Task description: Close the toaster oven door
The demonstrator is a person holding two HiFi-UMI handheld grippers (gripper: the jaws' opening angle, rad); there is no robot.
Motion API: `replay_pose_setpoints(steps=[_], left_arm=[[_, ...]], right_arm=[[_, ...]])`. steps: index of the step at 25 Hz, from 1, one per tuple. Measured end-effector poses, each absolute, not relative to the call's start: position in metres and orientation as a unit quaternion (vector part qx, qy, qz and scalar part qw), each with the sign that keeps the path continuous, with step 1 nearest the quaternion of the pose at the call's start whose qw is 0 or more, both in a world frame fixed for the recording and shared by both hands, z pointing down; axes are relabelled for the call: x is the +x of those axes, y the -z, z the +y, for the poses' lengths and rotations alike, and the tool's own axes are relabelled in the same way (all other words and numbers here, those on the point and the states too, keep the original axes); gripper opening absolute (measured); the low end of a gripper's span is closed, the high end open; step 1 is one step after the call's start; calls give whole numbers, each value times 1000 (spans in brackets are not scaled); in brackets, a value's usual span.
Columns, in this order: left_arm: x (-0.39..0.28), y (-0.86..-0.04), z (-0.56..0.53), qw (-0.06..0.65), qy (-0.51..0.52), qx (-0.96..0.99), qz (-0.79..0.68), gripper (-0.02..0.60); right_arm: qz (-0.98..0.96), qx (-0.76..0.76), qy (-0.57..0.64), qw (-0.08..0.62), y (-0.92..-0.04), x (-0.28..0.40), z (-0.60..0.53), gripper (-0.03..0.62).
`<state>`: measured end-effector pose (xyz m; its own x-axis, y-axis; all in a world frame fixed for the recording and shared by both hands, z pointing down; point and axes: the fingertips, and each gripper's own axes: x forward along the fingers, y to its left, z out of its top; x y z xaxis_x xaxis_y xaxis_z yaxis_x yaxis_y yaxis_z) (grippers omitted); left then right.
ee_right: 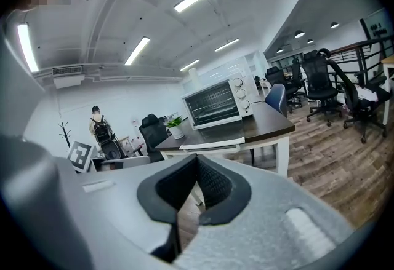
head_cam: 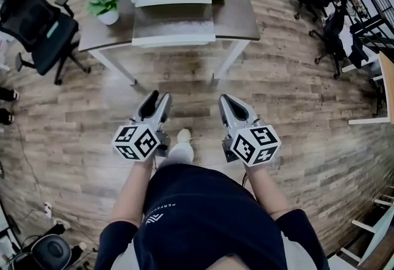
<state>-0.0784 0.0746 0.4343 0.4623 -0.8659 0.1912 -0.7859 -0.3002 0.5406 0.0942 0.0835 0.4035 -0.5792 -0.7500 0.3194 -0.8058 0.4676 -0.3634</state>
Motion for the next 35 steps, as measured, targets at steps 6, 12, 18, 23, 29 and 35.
replay_pose_setpoints(steps=[6, 12, 18, 23, 29, 35], left_arm=[[-94, -450, 33, 322, 89, 794, -508, 235], [-108, -465, 5, 368, 128, 767, -509, 238], [-111, -498, -10, 413, 154, 722, -534, 227], [-113, -525, -32, 445, 190, 671, -562, 219], [-120, -551, -55, 454, 222, 613, -608, 219], [-118, -564, -77, 455, 257, 578, -627, 219]], right_arm=[[-855, 453, -244, 72, -407, 73, 47, 3], [-857, 448, -242, 79, -404, 59, 21, 3], [-868, 426, -238, 96, -411, 54, -8, 3], [-886, 384, -228, 123, -410, 48, -40, 3], [-909, 332, -201, 150, -405, 44, -83, 3], [-921, 287, -196, 176, -423, 32, -112, 3]])
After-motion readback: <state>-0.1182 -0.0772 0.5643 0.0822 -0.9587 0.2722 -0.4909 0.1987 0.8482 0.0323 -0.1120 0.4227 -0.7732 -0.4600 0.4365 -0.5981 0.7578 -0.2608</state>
